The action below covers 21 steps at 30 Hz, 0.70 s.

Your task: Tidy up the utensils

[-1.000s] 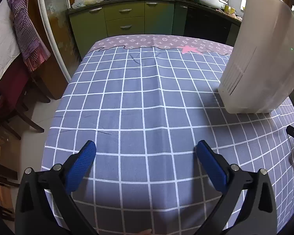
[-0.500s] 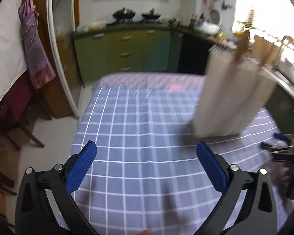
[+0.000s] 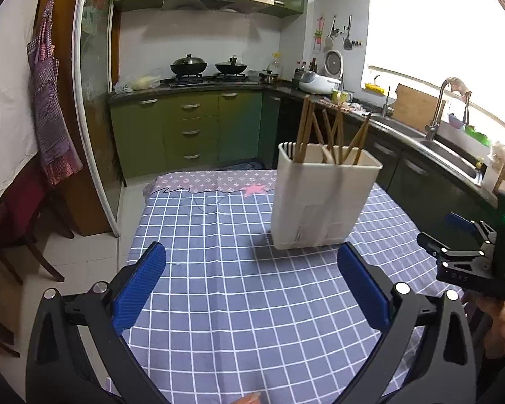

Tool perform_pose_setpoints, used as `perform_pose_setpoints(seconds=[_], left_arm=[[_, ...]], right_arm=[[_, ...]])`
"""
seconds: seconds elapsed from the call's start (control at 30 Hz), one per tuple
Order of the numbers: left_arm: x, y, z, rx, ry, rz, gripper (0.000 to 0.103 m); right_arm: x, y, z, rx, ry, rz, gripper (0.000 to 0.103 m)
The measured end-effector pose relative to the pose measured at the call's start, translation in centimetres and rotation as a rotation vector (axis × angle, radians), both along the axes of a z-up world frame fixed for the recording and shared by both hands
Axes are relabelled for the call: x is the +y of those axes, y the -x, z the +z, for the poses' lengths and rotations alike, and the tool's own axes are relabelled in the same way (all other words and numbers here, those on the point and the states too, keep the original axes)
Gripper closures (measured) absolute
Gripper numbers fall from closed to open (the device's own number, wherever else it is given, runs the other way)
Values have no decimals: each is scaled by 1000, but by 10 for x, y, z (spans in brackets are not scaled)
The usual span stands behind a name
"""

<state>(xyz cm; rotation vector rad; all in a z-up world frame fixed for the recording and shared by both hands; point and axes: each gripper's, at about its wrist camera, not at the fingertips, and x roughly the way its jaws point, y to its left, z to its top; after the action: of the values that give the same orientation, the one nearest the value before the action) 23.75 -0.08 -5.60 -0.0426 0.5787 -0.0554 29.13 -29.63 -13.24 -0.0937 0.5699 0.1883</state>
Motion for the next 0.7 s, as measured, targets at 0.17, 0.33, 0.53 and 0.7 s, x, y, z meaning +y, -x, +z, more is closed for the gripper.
perform_pose_setpoints(seconds=[0.17, 0.33, 0.53, 0.7], left_arm=[[-3, 12, 8, -14, -7, 8, 6], [-3, 24, 9, -22, -5, 28, 6], [1, 38, 13, -55, 33, 27, 6], [1, 45, 19, -75, 30, 42, 7]], right_arm=[[6, 26, 27, -60, -15, 7, 4], [7, 51, 55, -117, -29, 15, 4], [7, 70, 68, -120, -53, 43, 4], [6, 79, 72, -129, -70, 54, 4]])
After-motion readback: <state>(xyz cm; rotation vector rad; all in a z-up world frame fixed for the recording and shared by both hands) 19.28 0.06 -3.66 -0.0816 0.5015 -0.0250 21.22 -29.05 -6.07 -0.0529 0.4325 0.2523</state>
